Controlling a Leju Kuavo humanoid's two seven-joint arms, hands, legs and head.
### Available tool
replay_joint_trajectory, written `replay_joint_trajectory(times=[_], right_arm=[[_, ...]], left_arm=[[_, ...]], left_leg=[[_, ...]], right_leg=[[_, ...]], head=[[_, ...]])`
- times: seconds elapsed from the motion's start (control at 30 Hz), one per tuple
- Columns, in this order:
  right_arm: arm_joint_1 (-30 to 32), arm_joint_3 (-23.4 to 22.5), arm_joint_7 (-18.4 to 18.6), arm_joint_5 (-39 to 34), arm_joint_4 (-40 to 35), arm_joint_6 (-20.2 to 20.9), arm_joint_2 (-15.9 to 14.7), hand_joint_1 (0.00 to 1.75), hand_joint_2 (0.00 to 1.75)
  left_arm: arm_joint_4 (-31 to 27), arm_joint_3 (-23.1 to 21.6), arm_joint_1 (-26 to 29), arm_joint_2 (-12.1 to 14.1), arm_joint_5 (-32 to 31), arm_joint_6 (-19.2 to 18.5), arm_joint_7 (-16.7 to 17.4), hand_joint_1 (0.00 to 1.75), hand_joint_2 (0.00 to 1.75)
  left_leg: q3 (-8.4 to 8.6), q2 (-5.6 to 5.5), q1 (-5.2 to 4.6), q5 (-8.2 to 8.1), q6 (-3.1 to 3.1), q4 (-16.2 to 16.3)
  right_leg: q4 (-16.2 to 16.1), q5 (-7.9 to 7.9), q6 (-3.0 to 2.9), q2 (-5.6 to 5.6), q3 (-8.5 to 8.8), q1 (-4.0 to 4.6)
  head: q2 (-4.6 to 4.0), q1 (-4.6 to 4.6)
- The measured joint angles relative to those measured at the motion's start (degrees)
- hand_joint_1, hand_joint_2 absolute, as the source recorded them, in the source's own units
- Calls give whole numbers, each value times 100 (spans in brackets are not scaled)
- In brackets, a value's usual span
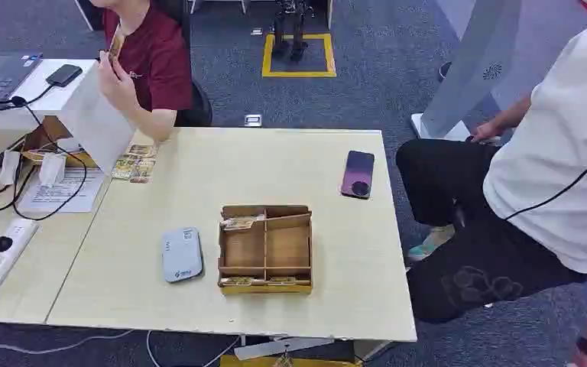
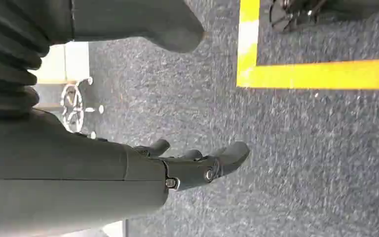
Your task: Pass the card to the sensor for recognition and then transmit it.
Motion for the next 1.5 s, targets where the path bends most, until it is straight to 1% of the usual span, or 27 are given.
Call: replay_joint_trajectory(times=[0.07, 0.17, 0.33, 0.43, 0.47, 0.6, 0.8, 0.87, 0.9, 0.93, 0.97, 1.0, 1.03, 1.07, 1.13, 1.17, 1.23, 1.27, 1.33, 1.4, 1.47, 1.5], right_arm=[[-34, -211, 9, 251, 35, -77, 22, 0, 175], [-74, -425, 13, 517, 75, -158, 44, 0, 175], [-154, -899, 28, 1050, 160, -304, 98, 0, 175], [-198, -1173, 28, 1381, 208, -393, 120, 0, 175], [-203, -1229, 28, 1442, 212, -416, 127, 0, 175], [-268, -1561, 28, 1888, 273, -529, 155, 0, 175], [-360, -2040, 28, 2495, 348, -674, 195, 0, 175], [-379, -2182, 26, 2674, 363, -704, 210, 0, 175], [-408, -2316, 24, 2819, 393, -750, 219, 0, 175], [-438, -2499, 13, 3095, 416, -820, 234, 0, 175], [-465, -2690, -4, 3637, 442, -961, 251, 0, 175], [-484, -2854, -11, 4001, 453, -1053, 267, 0, 175], [-504, -2978, -15, 4197, 464, -1098, 273, 0, 175], [-524, -3093, -18, 4271, 481, -1110, 289, 0, 175], [-545, -3260, -15, 4329, 492, -1159, 304, 0, 175], [-558, -3346, -15, 4350, 498, -1170, 308, 0, 175], [-571, -3472, -18, 4396, 509, -1176, 319, 0, 175], [-576, -3526, -22, 4401, 514, -1176, 321, 0, 175], [-582, -3625, -66, 4442, 518, -1176, 328, 0, 175], [-603, -3712, -109, 4473, 527, -1174, 337, 0, 175], [-620, -3775, -122, 4501, 536, -1174, 345, 0, 175], [-621, -3821, -131, 4527, 538, -1170, 348, 0, 175]], left_arm=[[2, 298, -53, -20, -109, 101, -87, 0, 175], [13, 566, -107, -37, -199, 212, -197, 0, 175], [48, 1250, -242, -48, -304, 472, -498, 0, 175], [46, 1705, -327, -44, -286, 629, -761, 0, 175], [46, 1795, -349, -42, -273, 660, -815, 0, 175], [-69, 2320, -455, -26, -59, 800, -1177, 0, 175], [-573, 3016, -584, -15, 392, 837, -1666, 0, 175], [-759, 3185, -610, -15, 536, 841, -1808, 0, 175], [-1059, 3353, -623, -20, 667, 826, -1909, 0, 175], [-1466, 3552, -633, -62, 1000, 729, -2189, 0, 175], [-1871, 3751, -661, -98, 1464, 587, -2572, 0, 175], [-2237, 3921, -692, -129, 1849, 462, -2855, 0, 175], [-2581, 4033, -709, -166, 2106, 386, -3001, 0, 175], [-2983, 4089, -707, -192, 2277, 343, -3060, 0, 175], [-3730, 4085, -668, -309, 2505, 301, -3069, 0, 175], [-4193, 4041, -634, -433, 2612, 280, -3075, 0, 175], [-4985, 3841, -531, -639, 2689, 150, -3079, 0, 175], [-5357, 3677, -483, -715, 2766, 28, -3082, 0, 175], [-6106, 3161, -357, -794, 2923, -217, -3093, 0, 175], [-6720, 2619, -258, -853, 2940, -271, -3093, 0, 175], [-7280, 2195, -150, -929, 2718, -449, -3093, 0, 175], [-7593, 1962, -93, -947, 2357, -572, -3093, 0, 175]], left_leg=[[0, 0, 0, 0, 0, 0], [0, 0, 0, 0, 0, 0], [0, 0, 0, 0, 0, 0], [1, 0, 0, 1, 0, 0], [1, 0, 0, 1, 0, 0], [3, 0, 0, 2, 0, 0], [3, 0, 0, 4, 3, 0], [3, 0, 0, 6, 1, 0], [2, 1, 4, 6, 1, 1], [1, 2, 12, 6, 0, 3], [0, 1, 15, 6, 0, 3], [1, 1, 9, 6, 0, 3], [4, 2, 6, 6, 0, 3], [5, 2, 8, 6, 0, 3], [3, -2, 8, 7, 1, 4], [1, -6, 8, 7, 1, 4], [0, -5, 9, 7, 1, 11], [-1, -5, 9, 7, 1, 13], [-3, -8, 5, 8, 4, 14], [-4, -10, 5, 9, 5, 14], [0, -4, 7, 9, 4, 14], [0, -5, 6, 10, 6, 14]], right_leg=[[0, 0, 0, 0, 0, 0], [0, 0, 0, 0, 0, 0], [0, 0, 0, 0, 0, 0], [0, 1, 1, 0, 0, 0], [0, 1, 1, 0, 0, 0], [0, 2, 1, 0, 0, 0], [0, 4, 2, 0, 1, 0], [0, 4, 1, 1, 1, 0], [0, 5, 2, 2, -1, 3], [0, 7, 0, 4, -2, 10], [0, 7, -1, 4, 0, 12], [0, 7, 0, 4, 0, 8], [0, 7, 0, 4, 0, 6], [0, 7, 0, 4, 0, 7], [0, 7, 0, 0, 1, 7], [0, 7, 1, -4, 2, 7], [0, 8, 2, -3, 1, 8], [0, 10, 6, -3, 1, 8], [-1, 12, 9, -5, 2, 4], [-1, 15, 12, -6, 3, 4], [-1, 21, 13, 1, 1, 6], [-1, 21, 14, 1, 1, 5]], head=[[0, 0], [0, 0], [0, 0], [0, 0], [0, 0], [0, 0], [0, 0], [0, 0], [0, 0], [0, 2], [0, 11], [0, 7], [0, 2], [0, -7], [0, -9], [0, -4], [0, 9], [0, 9], [0, 7], [0, 4], [0, 7], [0, 7]])
